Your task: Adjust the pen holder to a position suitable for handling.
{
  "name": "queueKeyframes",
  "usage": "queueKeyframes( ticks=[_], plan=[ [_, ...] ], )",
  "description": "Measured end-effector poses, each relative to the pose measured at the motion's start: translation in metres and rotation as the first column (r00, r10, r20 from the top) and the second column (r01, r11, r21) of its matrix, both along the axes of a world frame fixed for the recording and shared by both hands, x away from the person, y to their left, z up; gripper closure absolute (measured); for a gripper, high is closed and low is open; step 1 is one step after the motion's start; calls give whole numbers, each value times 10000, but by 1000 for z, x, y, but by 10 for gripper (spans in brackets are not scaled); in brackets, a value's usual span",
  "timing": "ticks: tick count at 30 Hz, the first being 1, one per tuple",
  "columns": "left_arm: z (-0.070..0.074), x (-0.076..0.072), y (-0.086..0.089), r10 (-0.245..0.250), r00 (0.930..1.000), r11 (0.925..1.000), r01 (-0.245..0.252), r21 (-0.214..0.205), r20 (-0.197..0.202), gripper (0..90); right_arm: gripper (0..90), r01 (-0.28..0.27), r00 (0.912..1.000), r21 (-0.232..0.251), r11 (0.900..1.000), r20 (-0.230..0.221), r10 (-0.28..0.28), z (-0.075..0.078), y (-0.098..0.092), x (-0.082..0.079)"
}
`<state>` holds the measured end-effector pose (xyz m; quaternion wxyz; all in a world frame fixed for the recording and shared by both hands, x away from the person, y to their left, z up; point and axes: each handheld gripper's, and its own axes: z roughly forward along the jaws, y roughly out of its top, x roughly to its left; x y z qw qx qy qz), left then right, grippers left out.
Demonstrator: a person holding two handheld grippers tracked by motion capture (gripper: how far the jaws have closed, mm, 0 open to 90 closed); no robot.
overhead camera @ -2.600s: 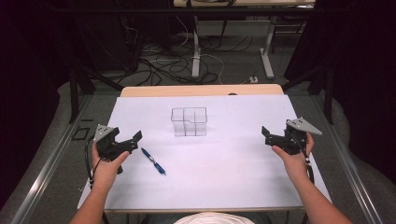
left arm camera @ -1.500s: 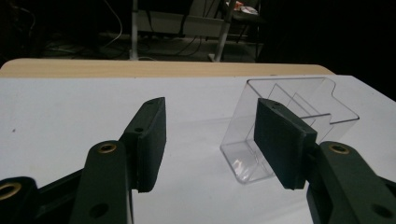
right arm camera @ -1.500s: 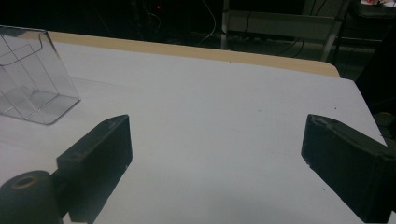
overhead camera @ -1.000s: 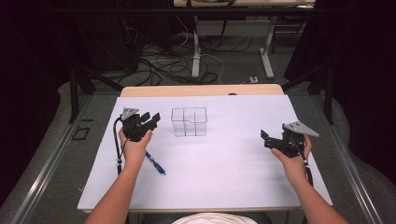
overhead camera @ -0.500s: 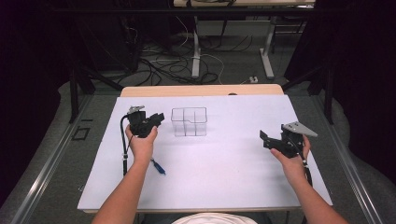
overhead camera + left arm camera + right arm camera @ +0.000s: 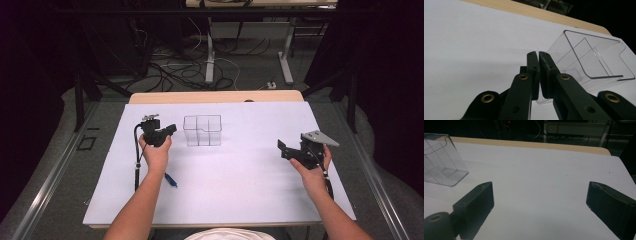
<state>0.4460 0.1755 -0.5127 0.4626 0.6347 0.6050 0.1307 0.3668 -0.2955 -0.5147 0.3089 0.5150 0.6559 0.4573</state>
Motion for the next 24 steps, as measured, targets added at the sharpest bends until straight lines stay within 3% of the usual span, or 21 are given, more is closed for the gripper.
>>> queueKeyframes(
  ticks=[7, 9, 16, 18, 24],
  plan=[
    [-3, 4, -6, -1, 9998, 10000, 0, -40, -207, 897, 29, 109, 9999, 60, 9999, 67, -110, -1, 0, 1],
    [-4, 5, -7, -92, 9997, 9999, 95, 133, -210, 898, 19, 131, 9999, 6, 9999, 107, -131, -1, 0, 2],
    [-9, 12, -15, -336, 9990, 9992, 342, 207, -287, 898, 0, 93, 9997, 86, 9999, -204, -91, -2, 2, 3],
    [-9, 14, -15, -453, 9983, 9976, 471, 514, -361, 898, 0, 117, 9997, 74, 9999, -228, -115, -2, 3, 3],
    [-11, 17, -17, -497, 9981, 9977, 513, 438, -366, 898, 0, 51, 9995, 66, 10000, -300, -49, -3, 4, 3]
  ],
)
